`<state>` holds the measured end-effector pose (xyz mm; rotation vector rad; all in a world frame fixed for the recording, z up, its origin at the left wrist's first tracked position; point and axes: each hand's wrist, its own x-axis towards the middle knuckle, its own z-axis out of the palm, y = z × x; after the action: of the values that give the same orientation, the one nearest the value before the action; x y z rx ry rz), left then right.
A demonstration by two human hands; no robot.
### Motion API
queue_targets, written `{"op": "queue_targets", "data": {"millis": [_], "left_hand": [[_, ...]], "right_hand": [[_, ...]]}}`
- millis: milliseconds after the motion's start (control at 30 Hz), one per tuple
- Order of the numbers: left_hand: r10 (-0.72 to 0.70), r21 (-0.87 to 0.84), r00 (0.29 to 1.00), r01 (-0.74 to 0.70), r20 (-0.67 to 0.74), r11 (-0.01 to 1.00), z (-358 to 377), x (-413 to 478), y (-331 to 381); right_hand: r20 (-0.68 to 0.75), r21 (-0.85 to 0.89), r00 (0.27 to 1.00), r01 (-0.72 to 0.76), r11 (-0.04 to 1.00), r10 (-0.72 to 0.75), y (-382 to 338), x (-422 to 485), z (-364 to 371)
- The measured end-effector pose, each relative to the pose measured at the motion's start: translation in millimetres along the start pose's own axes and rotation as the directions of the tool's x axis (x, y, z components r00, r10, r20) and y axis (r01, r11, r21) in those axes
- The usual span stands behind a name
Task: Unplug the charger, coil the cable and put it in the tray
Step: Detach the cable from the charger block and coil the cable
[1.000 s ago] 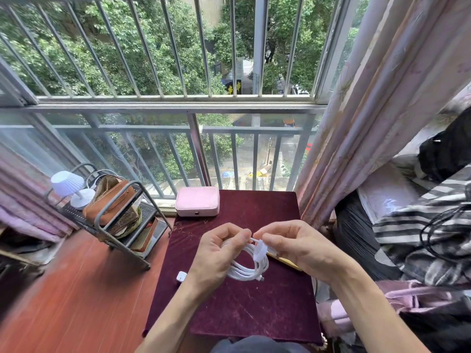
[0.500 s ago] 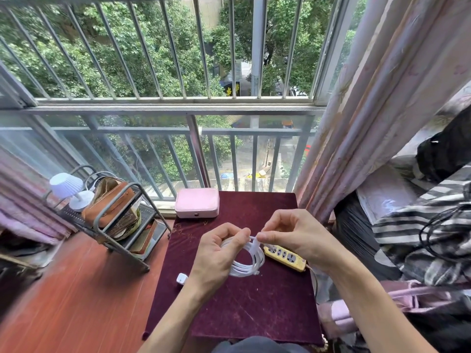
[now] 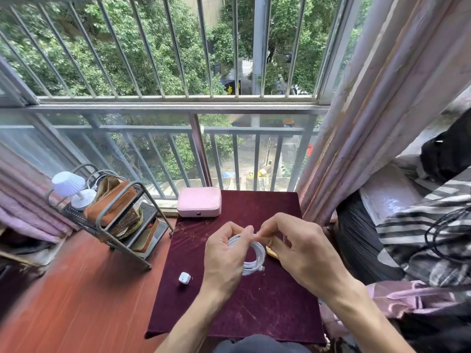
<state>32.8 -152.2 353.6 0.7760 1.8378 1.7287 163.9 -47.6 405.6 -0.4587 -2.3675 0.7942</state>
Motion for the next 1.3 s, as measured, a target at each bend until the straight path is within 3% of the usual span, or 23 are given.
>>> {"op": "queue_targets", "data": {"millis": [100, 233, 367, 667, 1033, 1300], "left_hand": [[-0.048, -0.031, 0.998, 0.047, -0.034, 0.998, -0.4, 0.1, -7.0], [-0.076, -0.19, 0.995, 0.086, 0.064, 0.978, -2.8, 1.4, -8.2], [-0.103, -0.25, 0.992, 0.118, 0.071, 0.961, -5.5, -0.5, -8.7], [-0.094, -0.258, 0.992, 0.113, 0.083, 0.959, -11.6, -2.5, -11.8], [-0.038, -0.33, 0.986, 0.092, 0.164, 0.939, -13.3, -2.0, -7.3], [-0.009, -0.365, 0.985, 0.072, 0.172, 0.928, -11.0, -1.8, -3.2]], "right_hand": [[-0.004, 0.016, 0.999, 0.043, 0.999, -0.043, -6.4, 3.6, -0.9], [0.031, 0.303, 0.985, -0.173, 0.937, 0.172, -2.2, 9.5, -0.8], [0.07, 0.461, 0.961, -0.268, 0.846, 0.266, 6.9, 9.3, 0.6], [0.285, 0.192, 0.893, -0.409, 0.892, 0.348, 15.0, -3.0, 5.6], [0.248, 0.341, 0.896, -0.437, 0.832, 0.369, 4.8, -3.1, 23.4], [0.443, 0.453, 0.843, -0.504, 0.736, 0.304, 7.9, -7.7, 20.6]]}}
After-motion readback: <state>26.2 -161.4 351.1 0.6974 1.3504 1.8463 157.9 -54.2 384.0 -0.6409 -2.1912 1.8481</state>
